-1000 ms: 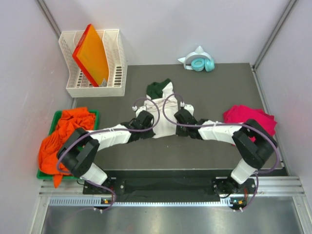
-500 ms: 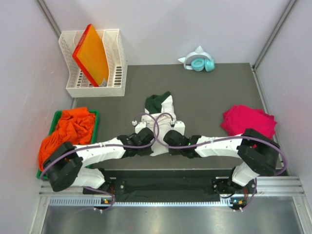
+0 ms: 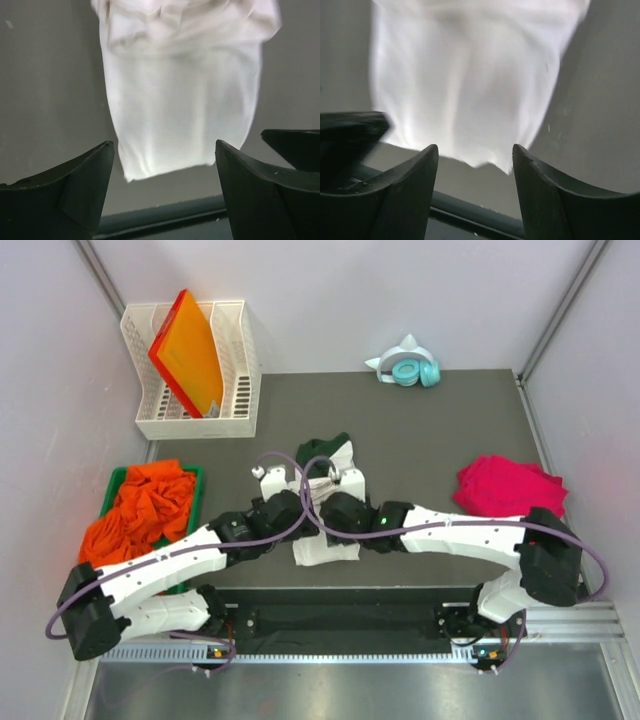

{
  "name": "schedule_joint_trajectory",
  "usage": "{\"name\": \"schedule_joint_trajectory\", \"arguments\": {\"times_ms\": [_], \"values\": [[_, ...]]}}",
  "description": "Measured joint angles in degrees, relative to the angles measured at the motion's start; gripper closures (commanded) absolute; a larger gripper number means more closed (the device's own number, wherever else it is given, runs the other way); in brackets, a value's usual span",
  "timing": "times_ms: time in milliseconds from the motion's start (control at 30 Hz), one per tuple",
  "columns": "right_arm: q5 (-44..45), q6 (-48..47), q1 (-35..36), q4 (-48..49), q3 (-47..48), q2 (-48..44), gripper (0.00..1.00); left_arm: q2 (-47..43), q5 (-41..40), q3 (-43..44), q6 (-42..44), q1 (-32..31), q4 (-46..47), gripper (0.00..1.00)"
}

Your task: Fold and stack the t-shirts

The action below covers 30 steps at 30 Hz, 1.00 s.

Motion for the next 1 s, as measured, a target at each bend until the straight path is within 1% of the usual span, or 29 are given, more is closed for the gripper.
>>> {"name": "schedule_joint_trajectory", "arguments": {"times_ms": [33, 67, 100, 133, 167, 233, 267, 300, 433, 567, 733, 1000], "values": [[0.68, -1.79, -0.46, -0.15, 3.06, -0.28, 0.58, -0.83, -1.62, 0.85, 0.57, 0.00, 0.22, 0.21], [1.01, -3.08, -0.83, 0.15, 4.94, -0.46, 0.89, -1.55, -3.19, 1.46, 1.09, 0.00, 0.55, 0.22], [1.16, -4.76, -1.51, 0.57, 6.88, -0.57, 1.00, -2.16, -4.72, 1.79, 1.51, 0.02, 1.14, 0.25], [1.31, -6.45, -2.29, 1.20, 8.39, -0.61, 1.00, -2.54, -6.29, 1.81, 2.10, 0.07, 1.97, 0.33], [1.38, -7.65, -3.32, 2.21, 9.33, -0.59, 1.00, -2.62, -7.74, 1.81, 2.45, 0.15, 2.40, 0.50], [1.62, -9.99, -5.44, 3.58, 10.43, 0.37, 1.00, -2.38, -10.32, 1.79, 2.75, 0.46, 3.10, 0.69], [1.70, -11.52, -6.32, 4.50, 10.93, 1.84, 1.00, -2.19, -11.45, 1.79, 2.38, 0.68, 3.54, 0.92], [1.75, -12.41, -7.50, 5.31, 11.02, 2.97, 1.00, -1.95, -12.52, 1.77, 2.03, 1.03, 3.82, 1.00], [1.31, -15.52, -10.49, 7.02, 12.57, 10.32, 1.00, -1.05, -14.40, 1.11, 1.68, 2.01, 6.14, 1.00], [-0.46, -16.68, -12.44, 7.80, 13.16, 15.78, 1.00, 0.63, -12.61, -1.44, 1.99, 2.19, 10.49, 1.00], [-2.56, -16.79, -13.03, 8.33, 13.75, 17.27, 1.00, 4.37, -8.39, -4.74, 2.38, 2.16, 16.06, 1.00], [-3.54, -16.76, -13.66, 9.11, 14.73, 18.82, 1.00, 13.33, -1.07, -4.96, 2.58, 2.16, 20.68, 1.00]]}}
